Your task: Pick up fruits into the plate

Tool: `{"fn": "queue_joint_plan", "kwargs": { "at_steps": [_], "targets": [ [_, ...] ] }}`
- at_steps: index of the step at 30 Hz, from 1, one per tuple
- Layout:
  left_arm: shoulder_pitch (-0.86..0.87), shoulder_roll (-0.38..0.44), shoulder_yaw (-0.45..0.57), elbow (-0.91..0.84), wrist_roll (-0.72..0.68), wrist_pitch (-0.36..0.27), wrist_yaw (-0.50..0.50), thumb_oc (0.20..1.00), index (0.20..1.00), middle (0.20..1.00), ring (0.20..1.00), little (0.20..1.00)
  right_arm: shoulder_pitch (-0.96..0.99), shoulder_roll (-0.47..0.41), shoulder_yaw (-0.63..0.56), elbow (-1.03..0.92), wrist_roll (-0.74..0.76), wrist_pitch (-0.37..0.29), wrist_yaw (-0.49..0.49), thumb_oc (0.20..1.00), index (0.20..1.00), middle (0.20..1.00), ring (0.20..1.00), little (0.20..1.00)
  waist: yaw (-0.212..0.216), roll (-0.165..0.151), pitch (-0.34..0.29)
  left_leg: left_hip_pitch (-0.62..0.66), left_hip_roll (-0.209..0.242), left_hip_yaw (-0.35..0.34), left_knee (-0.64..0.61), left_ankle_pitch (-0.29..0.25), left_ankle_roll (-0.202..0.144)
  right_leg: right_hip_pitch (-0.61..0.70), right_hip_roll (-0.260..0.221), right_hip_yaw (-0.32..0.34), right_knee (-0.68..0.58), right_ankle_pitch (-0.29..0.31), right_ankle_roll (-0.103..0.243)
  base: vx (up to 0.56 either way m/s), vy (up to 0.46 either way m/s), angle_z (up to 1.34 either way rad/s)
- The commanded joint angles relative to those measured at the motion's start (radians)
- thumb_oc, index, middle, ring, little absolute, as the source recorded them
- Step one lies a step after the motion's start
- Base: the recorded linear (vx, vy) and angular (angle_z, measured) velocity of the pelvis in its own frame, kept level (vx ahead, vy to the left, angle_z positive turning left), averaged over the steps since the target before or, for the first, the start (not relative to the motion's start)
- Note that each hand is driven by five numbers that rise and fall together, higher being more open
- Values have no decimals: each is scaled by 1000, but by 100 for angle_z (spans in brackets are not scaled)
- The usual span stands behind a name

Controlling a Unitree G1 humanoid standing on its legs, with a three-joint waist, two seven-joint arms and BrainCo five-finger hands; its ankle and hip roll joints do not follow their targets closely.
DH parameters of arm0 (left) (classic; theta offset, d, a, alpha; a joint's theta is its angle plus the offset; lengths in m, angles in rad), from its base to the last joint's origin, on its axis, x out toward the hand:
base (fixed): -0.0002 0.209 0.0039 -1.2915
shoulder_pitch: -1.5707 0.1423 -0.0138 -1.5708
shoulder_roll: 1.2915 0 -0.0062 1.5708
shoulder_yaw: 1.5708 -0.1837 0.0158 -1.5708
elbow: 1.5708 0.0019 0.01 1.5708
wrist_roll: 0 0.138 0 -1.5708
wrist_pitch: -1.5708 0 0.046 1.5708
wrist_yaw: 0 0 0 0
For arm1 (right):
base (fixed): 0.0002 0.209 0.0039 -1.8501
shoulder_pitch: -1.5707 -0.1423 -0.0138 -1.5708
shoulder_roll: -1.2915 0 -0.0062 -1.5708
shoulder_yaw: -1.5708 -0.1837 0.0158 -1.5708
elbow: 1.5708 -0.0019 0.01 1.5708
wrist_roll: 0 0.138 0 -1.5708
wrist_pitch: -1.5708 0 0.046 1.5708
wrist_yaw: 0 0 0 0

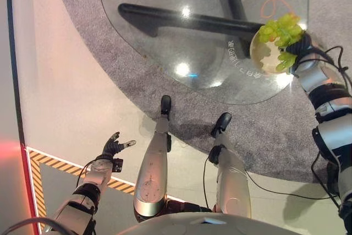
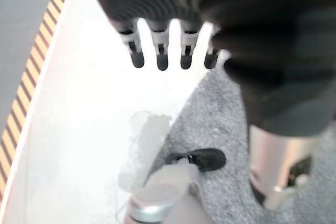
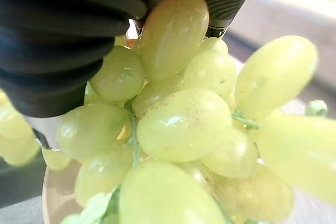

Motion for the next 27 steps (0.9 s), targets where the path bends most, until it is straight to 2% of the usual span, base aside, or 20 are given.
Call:
{"fn": "queue_joint_plan", "kwargs": {
  "at_steps": [1, 6, 13, 14, 15, 16, 19, 21, 26, 27],
  "targets": [
    [71, 36, -43, -40, -10, -13, 25, 1000, 1000, 1000, 1000, 1000, -81, -123, 93, 47, -74, 97, -98, 200, 200, 200, 200, 200, 11, 35, -12, -89, -116, -6, 147, -182, 51, -87, 32, -40, 210, -174, -15, 33, -10, 9],
    [106, 36, -65, -85, -19, -8, 26, 1000, 1000, 1000, 1000, 1000, -86, -145, 77, 95, -85, 137, -178, 200, 200, 200, 200, 200, 18, 79, -12, -148, -127, -7, 167, -179, 56, -161, 17, -31, 252, -184, -22, 31, 3, 6],
    [159, 44, -70, -122, -1, 3, 14, 1000, 1000, 1000, 1000, 1000, -79, -184, 44, 113, -41, 174, -283, 200, 200, 200, 200, 200, 16, 118, -12, -195, -130, -1, 192, -182, 56, -221, 6, -14, 287, -193, -27, 15, -7, 2],
    [163, 40, -71, -122, 1, 0, 12, 1000, 1000, 1000, 1000, 1000, -76, -187, 34, 116, -39, 173, -294, 228, 228, 228, 228, 228, 15, 124, -12, -197, -131, 0, 194, -182, 55, -226, 6, -11, 291, -195, -28, 0, 0, 0],
    [167, 37, -72, -121, 1, -4, 9, 1000, 1000, 1000, 1000, 1000, -75, -188, 28, 117, -40, 172, -301, 736, 736, 736, 736, 736, 13, 129, -12, -197, -132, 0, 195, -182, 55, -229, 6, -8, 295, -197, -29, 27, 53, -3],
    [170, 31, -78, -127, -2, -2, 10, 1000, 1000, 1000, 1000, 1000, -72, -190, 21, 124, -39, 163, -326, 1000, 1000, 1000, 1000, 1000, 11, 139, -12, -197, -133, 1, 195, -182, 55, -236, 7, -1, 300, -199, -30, 25, 60, -6],
    [175, 25, -82, -139, 2, 2, 6, 1000, 1000, 1000, 1000, 1000, -67, -203, 8, 126, -46, 154, -348, 1000, 1000, 1000, 1000, 1000, 4, 149, -12, -193, -134, 6, 195, -183, 54, -238, 8, 6, 302, -202, -32, 13, 30, -4],
    [178, 22, -87, -147, 6, 10, 6, 1000, 1000, 1000, 1000, 1000, -62, -212, -3, 127, -42, 134, -407, 1000, 1000, 1000, 1000, 1000, 1, 155, -12, -188, -135, 9, 194, -183, 54, -236, 8, 9, 301, -203, -33, 0, 0, 0],
    [190, 24, -99, -157, -7, 25, 6, 1000, 1000, 1000, 1000, 1000, -61, -234, -8, 69, -122, 2, -600, 1000, 1000, 1000, 1000, 1000, -8, 159, -12, -173, -135, 13, 193, -184, 50, -225, 10, 12, 300, -203, -30, 0, 0, 0],
    [191, 21, -98, -154, -10, 26, 11, 1000, 1000, 1000, 1000, 1000, -60, -236, -18, 48, -108, -51, -652, 1000, 1000, 1000, 1000, 1000, -10, 158, -12, -166, -133, 15, 191, -185, 49, -220, 12, 12, 302, -205, -30, 0, 0, 0]
  ]
}}
